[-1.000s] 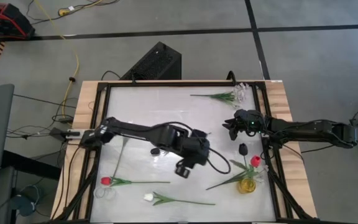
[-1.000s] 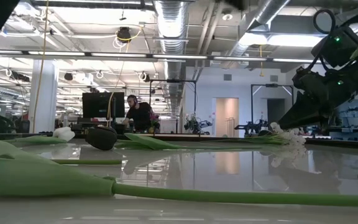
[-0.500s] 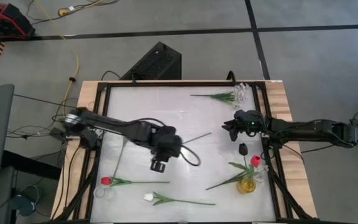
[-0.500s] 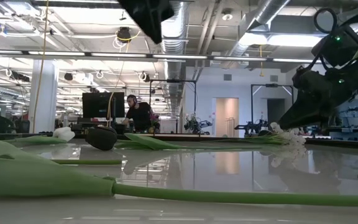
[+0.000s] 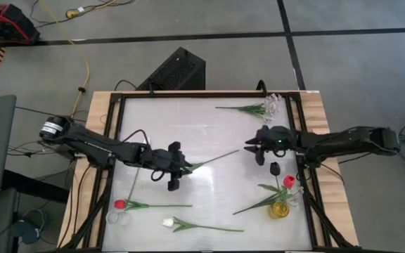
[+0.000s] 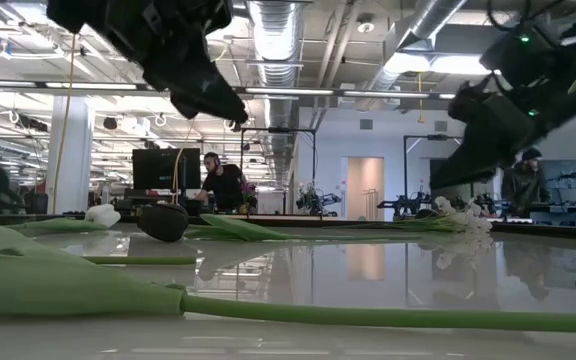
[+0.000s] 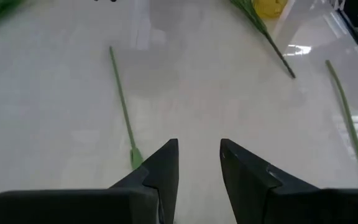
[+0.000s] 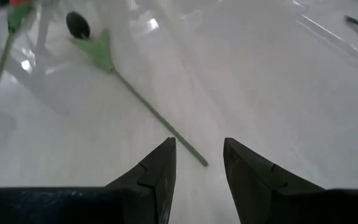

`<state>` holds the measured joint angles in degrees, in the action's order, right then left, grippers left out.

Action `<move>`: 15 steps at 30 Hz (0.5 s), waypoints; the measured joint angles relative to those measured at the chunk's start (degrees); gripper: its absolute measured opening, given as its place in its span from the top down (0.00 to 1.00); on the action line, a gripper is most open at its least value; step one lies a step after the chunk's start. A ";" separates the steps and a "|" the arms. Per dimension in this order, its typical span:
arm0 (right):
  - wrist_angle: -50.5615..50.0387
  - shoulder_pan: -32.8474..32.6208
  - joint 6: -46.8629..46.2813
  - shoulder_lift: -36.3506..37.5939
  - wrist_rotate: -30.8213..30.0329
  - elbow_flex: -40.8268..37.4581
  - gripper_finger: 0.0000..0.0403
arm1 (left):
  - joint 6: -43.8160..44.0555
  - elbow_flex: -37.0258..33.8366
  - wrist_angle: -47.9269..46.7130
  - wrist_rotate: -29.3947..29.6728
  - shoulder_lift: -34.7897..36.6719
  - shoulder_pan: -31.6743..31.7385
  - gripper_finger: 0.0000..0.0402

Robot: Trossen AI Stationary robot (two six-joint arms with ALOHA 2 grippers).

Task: Sort flowers into vase by color
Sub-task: Put the black flower into the yellow vase

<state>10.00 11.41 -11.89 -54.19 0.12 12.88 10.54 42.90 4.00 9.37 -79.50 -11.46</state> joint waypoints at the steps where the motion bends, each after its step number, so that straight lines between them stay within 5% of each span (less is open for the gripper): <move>1: 1.08 -0.23 1.66 -2.43 -0.01 1.17 0.60 | 0.07 -0.28 0.27 0.02 -0.11 0.00 0.74; 15: 11.64 -0.08 17.42 -35.34 7.99 17.88 0.60 | -4.12 -0.59 -0.71 -1.47 -0.37 -0.11 0.74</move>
<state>21.64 11.33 5.53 -89.53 8.11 30.76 6.41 42.30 3.29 7.90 -79.88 -11.57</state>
